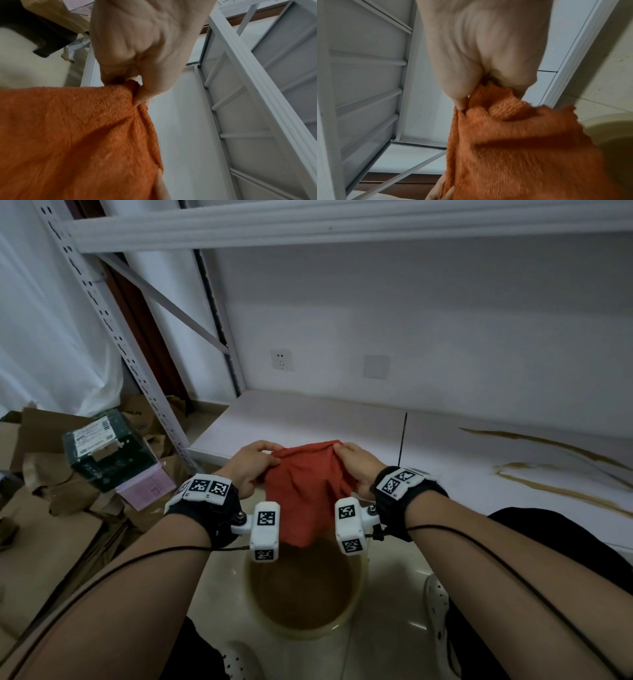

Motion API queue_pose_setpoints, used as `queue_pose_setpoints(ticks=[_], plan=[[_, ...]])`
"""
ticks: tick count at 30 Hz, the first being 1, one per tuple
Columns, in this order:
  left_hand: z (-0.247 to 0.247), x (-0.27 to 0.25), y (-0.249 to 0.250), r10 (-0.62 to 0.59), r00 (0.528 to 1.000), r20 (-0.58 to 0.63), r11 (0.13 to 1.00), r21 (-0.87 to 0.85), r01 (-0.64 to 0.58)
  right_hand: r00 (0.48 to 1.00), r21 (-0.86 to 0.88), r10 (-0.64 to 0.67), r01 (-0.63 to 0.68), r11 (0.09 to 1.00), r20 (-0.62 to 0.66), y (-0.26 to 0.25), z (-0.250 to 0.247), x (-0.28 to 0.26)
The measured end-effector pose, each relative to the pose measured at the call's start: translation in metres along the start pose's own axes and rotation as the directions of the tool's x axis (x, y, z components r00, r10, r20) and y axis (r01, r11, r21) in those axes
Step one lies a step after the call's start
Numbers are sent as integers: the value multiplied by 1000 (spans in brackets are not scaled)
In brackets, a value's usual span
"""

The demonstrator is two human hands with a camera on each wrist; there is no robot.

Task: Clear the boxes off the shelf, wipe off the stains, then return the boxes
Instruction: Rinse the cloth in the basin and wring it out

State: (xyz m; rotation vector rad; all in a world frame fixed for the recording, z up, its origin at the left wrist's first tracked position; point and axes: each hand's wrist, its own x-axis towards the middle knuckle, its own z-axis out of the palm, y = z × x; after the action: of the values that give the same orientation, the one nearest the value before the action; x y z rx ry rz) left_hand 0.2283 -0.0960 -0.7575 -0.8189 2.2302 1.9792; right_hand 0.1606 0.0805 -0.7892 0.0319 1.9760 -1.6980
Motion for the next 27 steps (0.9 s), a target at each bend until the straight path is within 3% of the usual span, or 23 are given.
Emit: queue_pose_setpoints(ticks=[2, 3, 5, 6, 7, 9, 10, 12, 14, 16, 18, 21, 24, 27], plan=[[-2, 1, 0, -18, 999, -40, 1000, -19, 17, 969, -64, 191, -183, 981, 158, 1, -3, -5], [-2, 1, -1, -29, 998, -48, 999, -34, 28, 918, -168, 292, -254, 953, 268, 1, -3, -10], [-3, 3, -4, -38, 998, -53, 997, -72, 34, 842, -337, 387, -265, 903, 376, 4, -5, -12], [-4, 6, -7, -34, 997, -67, 996, -87, 28, 857, -312, 360, -250, 917, 369, 3, -4, -12], [-5, 7, -9, -29, 996, -88, 995, -96, 20, 895, -226, 300, -233, 946, 330, 2, -2, -11], [-6, 9, -12, -23, 991, -132, 995, -103, 9, 976, 5, 178, -180, 984, 128, 3, -2, -6], [-5, 10, -12, -24, 988, -151, 996, -93, 10, 987, 63, 154, -157, 986, 48, 4, -3, -1], [-4, 11, -13, -28, 984, -174, 998, -63, 17, 977, -17, 207, -206, 978, 52, 6, -2, 2], [-3, 11, -12, -44, 983, -177, 998, -56, 35, 930, -194, 321, -287, 938, 177, 11, -2, 1], [-2, 11, -12, -70, 983, -172, 997, -50, 62, 939, -236, 272, -221, 946, 210, 14, -3, -2], [-4, 13, -14, -91, 984, -156, 995, -46, 85, 979, -166, 136, -110, 980, 152, 13, -4, -2], [-5, 12, -16, -127, 985, -115, 990, -82, 118, 998, -110, -9, 2, 994, -63, 10, -9, -1], [-6, 12, -18, -122, 990, -75, 989, -92, 115, 982, -76, -50, 36, 996, -181, 14, -14, -1], [-4, 10, -20, -102, 995, -14, 994, -51, 101, 978, -178, -71, 36, 983, -198, 20, -25, -3]])
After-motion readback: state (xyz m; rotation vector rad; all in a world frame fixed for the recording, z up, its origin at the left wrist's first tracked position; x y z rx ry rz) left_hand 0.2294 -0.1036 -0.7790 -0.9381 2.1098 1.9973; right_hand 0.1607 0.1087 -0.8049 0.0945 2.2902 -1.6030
